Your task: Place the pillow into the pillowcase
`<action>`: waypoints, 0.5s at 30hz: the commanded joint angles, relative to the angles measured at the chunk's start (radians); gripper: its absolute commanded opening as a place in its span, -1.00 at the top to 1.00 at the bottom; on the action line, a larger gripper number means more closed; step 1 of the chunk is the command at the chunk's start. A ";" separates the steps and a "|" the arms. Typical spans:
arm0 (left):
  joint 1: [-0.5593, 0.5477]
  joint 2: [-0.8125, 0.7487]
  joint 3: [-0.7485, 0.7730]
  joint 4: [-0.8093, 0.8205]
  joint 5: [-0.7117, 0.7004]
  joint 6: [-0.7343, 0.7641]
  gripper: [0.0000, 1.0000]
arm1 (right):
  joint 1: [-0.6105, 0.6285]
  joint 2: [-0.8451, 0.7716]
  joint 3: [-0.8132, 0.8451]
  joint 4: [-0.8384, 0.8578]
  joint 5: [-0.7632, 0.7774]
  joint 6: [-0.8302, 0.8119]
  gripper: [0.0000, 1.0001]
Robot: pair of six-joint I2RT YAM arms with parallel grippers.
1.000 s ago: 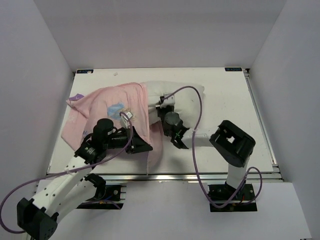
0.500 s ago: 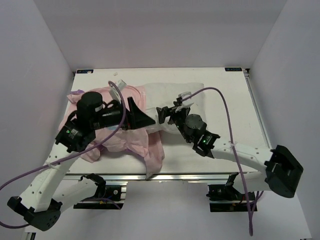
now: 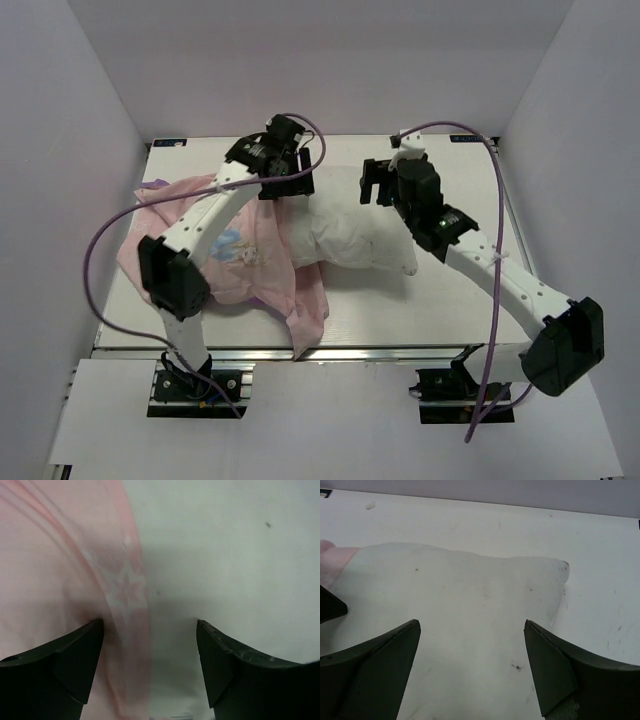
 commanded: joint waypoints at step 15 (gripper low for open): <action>-0.001 0.112 0.195 -0.298 -0.316 0.174 -0.10 | -0.264 0.307 0.262 -0.236 -0.348 0.090 -0.79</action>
